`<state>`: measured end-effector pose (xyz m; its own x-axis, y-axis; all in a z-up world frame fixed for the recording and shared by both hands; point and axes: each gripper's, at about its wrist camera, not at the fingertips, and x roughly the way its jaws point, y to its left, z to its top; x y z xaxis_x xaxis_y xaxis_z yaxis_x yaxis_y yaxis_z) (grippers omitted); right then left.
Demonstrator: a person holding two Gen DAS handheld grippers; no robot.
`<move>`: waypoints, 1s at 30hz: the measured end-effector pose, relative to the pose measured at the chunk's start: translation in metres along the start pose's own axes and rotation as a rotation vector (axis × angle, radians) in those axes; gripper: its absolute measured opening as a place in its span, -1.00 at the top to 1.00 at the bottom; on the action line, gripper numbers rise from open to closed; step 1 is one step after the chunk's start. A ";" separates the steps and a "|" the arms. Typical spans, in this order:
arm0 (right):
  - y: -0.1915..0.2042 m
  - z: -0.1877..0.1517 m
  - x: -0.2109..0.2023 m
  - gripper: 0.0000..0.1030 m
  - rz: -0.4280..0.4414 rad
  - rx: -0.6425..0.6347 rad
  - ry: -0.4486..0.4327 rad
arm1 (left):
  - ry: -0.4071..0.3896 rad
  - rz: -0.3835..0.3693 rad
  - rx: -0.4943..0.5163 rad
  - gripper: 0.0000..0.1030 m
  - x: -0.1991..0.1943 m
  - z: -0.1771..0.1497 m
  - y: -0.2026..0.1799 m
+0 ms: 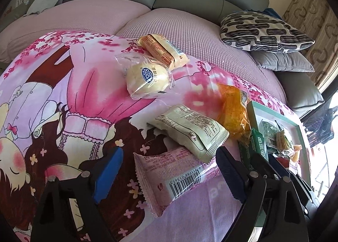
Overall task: Organize snacks
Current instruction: 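Grasp the green biscuit box with the right tool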
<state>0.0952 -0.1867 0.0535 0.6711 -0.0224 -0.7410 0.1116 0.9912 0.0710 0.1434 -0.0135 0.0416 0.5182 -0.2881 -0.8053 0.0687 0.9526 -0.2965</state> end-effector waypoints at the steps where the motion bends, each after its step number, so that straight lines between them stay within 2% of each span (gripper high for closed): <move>1: -0.001 0.000 0.000 0.37 0.000 0.004 0.001 | 0.003 0.002 0.000 -0.74 0.002 0.000 -0.001; 11: 0.002 0.004 -0.002 0.44 0.010 -0.036 -0.017 | -0.017 0.009 0.048 -0.75 0.007 0.009 -0.015; 16: 0.002 0.004 -0.001 0.45 0.012 -0.040 -0.019 | 0.008 -0.002 0.078 -0.74 0.014 0.007 -0.023; 17: 0.002 0.004 -0.001 0.45 0.011 -0.042 -0.020 | 0.014 -0.004 0.079 -0.71 0.015 0.006 -0.023; 19: 0.004 0.003 0.000 0.45 0.007 -0.054 -0.019 | 0.024 -0.013 0.075 -0.48 0.016 0.005 -0.023; 26: 0.011 0.001 0.001 0.45 -0.019 -0.115 -0.017 | 0.050 -0.020 0.046 -0.40 0.011 -0.002 -0.016; 30: 0.011 0.001 -0.001 0.45 0.005 -0.112 -0.012 | 0.058 -0.003 0.010 -0.40 0.007 -0.007 -0.005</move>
<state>0.0963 -0.1755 0.0559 0.6803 -0.0184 -0.7327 0.0262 0.9997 -0.0007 0.1407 -0.0208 0.0338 0.4676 -0.2956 -0.8330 0.0787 0.9526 -0.2939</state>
